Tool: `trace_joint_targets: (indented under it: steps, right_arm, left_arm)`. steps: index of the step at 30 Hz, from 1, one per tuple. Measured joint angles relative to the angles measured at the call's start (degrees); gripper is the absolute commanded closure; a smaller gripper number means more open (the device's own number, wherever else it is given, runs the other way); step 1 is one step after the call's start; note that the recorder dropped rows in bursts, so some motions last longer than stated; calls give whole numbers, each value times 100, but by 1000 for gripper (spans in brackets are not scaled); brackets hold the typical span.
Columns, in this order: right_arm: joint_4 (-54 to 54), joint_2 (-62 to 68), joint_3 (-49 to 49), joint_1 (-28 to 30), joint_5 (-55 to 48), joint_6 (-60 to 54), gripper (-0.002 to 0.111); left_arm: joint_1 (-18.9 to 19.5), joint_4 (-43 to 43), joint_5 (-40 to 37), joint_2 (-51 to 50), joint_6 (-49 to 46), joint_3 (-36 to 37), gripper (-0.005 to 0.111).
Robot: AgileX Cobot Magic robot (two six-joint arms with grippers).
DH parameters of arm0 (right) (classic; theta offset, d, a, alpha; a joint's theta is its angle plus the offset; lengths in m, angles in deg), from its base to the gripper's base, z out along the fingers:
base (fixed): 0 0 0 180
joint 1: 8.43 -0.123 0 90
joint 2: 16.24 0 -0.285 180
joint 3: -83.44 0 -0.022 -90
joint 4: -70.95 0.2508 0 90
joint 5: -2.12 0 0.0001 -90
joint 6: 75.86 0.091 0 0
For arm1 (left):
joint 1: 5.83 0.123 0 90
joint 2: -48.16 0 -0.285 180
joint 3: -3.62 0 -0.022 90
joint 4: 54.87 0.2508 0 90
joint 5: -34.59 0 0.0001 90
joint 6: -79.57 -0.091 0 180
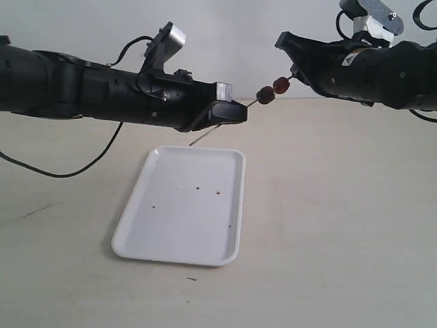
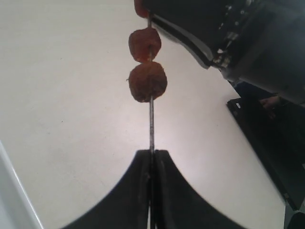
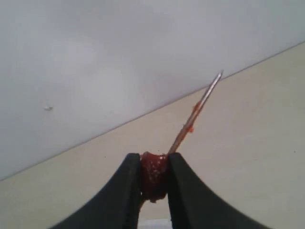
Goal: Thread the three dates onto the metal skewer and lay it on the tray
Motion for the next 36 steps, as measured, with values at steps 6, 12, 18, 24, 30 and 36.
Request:
trace_joint_targets:
  steps: [6,12,18,24,30,36]
  right_arm:
    - [-47,0,0,0,-183,0,88]
    - [-71,0,0,0,-220,0,82]
    - [-92,0,0,0,-220,-23,60]
    - [-92,0,0,-10,-220,-23,52]
    - [-92,0,0,36,-220,-33,39]
    - [-92,0,0,82,-261,-134,39]
  left_arm:
    - [-97,-126,43,-375,-9,-310,107]
    - [-97,-170,43,-384,-44,-340,107]
    - [-97,-170,-14,-393,-44,-344,107]
    - [-97,-107,-47,-393,47,-344,107]
    - [7,186,-131,-393,195,-344,107]
    - [149,235,-266,-393,230,-344,107]
